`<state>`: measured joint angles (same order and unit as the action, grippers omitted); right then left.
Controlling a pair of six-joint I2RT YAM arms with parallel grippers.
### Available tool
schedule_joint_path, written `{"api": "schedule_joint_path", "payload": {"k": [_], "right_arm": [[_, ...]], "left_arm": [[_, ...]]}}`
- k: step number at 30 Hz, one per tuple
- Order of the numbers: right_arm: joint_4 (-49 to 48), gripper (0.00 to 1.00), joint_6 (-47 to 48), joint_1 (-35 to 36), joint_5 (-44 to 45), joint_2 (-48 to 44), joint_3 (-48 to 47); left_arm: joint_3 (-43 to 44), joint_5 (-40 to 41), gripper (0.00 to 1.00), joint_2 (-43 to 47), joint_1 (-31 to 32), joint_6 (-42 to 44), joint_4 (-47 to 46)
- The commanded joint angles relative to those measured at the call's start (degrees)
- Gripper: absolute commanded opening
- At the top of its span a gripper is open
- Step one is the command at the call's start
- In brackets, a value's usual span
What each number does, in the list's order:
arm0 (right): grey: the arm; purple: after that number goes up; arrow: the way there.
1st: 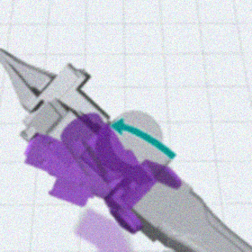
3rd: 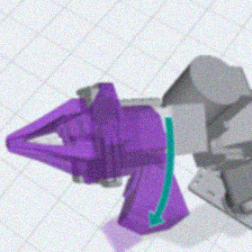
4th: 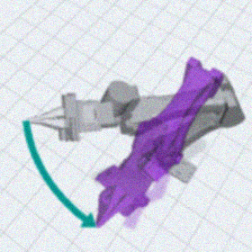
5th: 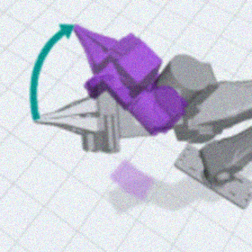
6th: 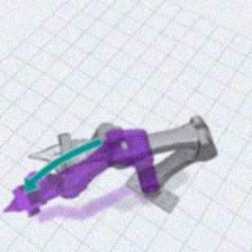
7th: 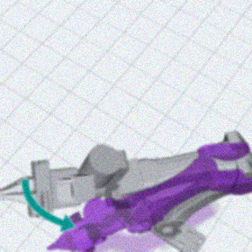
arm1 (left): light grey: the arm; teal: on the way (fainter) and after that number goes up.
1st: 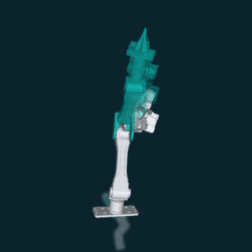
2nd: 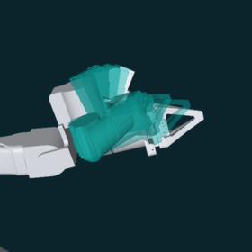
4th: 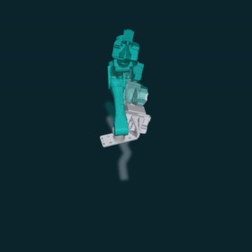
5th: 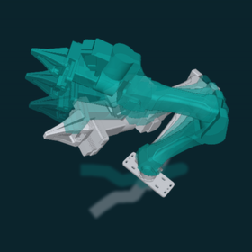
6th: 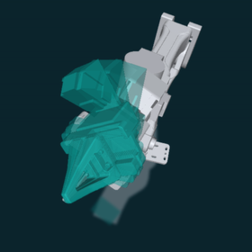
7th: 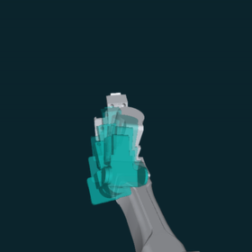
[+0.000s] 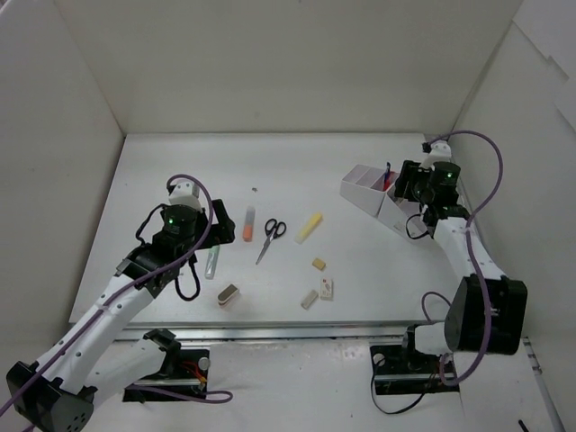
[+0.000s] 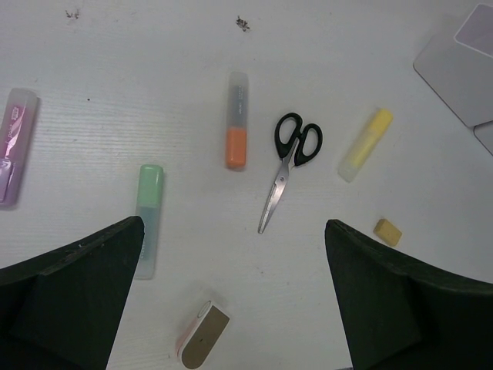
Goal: Sort the stationery into containers
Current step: Place the pen in the storage box, then pick up the stationery from the center of the board.
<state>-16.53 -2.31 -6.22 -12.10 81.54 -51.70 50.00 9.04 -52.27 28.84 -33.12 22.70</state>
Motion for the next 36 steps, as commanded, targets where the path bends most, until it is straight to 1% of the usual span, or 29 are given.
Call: {"api": "schedule_joint_path", "payload": {"k": [1, 2, 3, 4, 5, 6, 8, 9, 10, 11, 12, 13, 14, 15, 16, 17, 18, 20, 23, 27, 30, 32, 36], "right_arm": [[0.8, 0.54, 0.3, 2.0, 0.9, -9.0, -1.1], [2.1, 0.57, 0.5, 3.0, 1.7, -12.1, -1.3], [5.1, 0.61, 1.2, 4.3, 2.0, -13.5, -1.4], [6.6, 0.74, 1.2, 7.9, 2.1, -14.7, -1.5], [8.1, 0.9, 0.7, 9.4, 2.5, -16.7, -1.5], [10.4, 0.98, 0.3, 12.4, 2.2, -17.3, -1.2], [12.1, 0.98, -0.9, 16.2, 3.2, -18.3, -0.8], [12.2, 0.98, -1.7, 20.2, 3.8, -18.3, -0.3], [12.5, 0.98, -2.5, 22.7, 4.9, -17.9, -0.4], [12.8, 0.98, -4.4, 24.9, 7.6, -16.1, -0.9], [13.1, 0.98, -5.5, 29.3, 9.3, -14.6, -1.6], [13.5, 0.98, -6.6, 31.5, 10.6, -12.9, -2.5], [14.9, 0.98, -7.6, 33.2, 14.6, -8.5, -5.1], [15.8, 0.98, -10.3, 36.4, 16.8, -6.1, -6.6], [17.9, 0.98, -12.2, 37.4, 21.1, -1.4, -9.6], [18.4, 0.98, -14.1, 38.5, 23.1, 0.7, -10.8], [18.7, 0.98, -18.0, 39.4, 24.3, 3.0, -11.8], [19.4, 0.98, -21.0, 39.4, 26.0, 7.8, -14.6], [20.0, 0.98, -25.3, 39.5, 27.3, 12.4, -16.9], [20.1, 0.98, -29.5, 39.8, 28.0, 17.5, -18.6], [20.1, 0.98, -31.5, 40.2, 27.7, 21.6, -20.7], [20.2, 0.98, -32.3, 40.6, 29.3, 24.1, -22.2], [20.2, 0.96, -33.3, 40.8, 31.2, 27.9, -24.2]], "left_arm": [[1.2, 0.5, 0.99, 1.4, -0.4, 0.3, -1.6], [1.2, 0.8, 0.99, 1.4, -0.4, 0.3, -1.4], [1.3, 0.8, 0.99, 1.2, -0.4, 0.6, -1.2], [1.6, 1.0, 1.0, 1.1, -0.4, 0.6, -1.0], [1.9, 1.3, 1.0, 0.8, -0.4, 0.4, -0.6], [2.1, 1.4, 1.0, 0.3, -0.4, 0.2, 0.2], [2.7, 1.5, 1.0, -0.4, -0.9, 0.1, 0.9], [2.9, 1.5, 0.99, -1.2, -0.9, 0.0, 1.5], [3.1, 1.3, 0.99, -1.6, -1.5, 0.1, 1.7], [3.2, 0.4, 1.0, -2.5, -2.2, 0.3, 1.8], [3.3, -0.1, 1.0, -3.0, -2.7, 0.3, 2.0], [3.3, -0.5, 1.0, -3.4, -3.9, 0.1, 1.8], [3.0, -1.6, 1.0, -3.8, -4.6, 0.1, 1.6], [2.7, -2.7, 0.99, -4.5, -5.5, -0.1, 1.0], [2.3, -5.1, 1.0, -4.9, -7.3, 0.2, 0.5], [2.1, -6.0, 0.99, -5.4, -8.2, 0.1, 0.2], [1.9, -7.0, 1.0, -6.2, -9.1, 0.1, -0.2], [1.9, -7.6, 0.99, -7.1, -9.6, 0.2, 0.5], [2.2, -5.2, 0.99, -7.8, -10.9, -0.3, 3.0], [1.2, -5.3, 0.99, -7.8, -13.8, -0.7, 4.5], [0.2, -5.9, 0.99, -7.7, -14.8, -0.7, 5.2], [0.0, -5.7, 1.0, -7.2, -16.4, -0.7, 5.7], [-1.0, -5.3, 1.0, -5.8, -17.7, -0.5, 6.2]]}}
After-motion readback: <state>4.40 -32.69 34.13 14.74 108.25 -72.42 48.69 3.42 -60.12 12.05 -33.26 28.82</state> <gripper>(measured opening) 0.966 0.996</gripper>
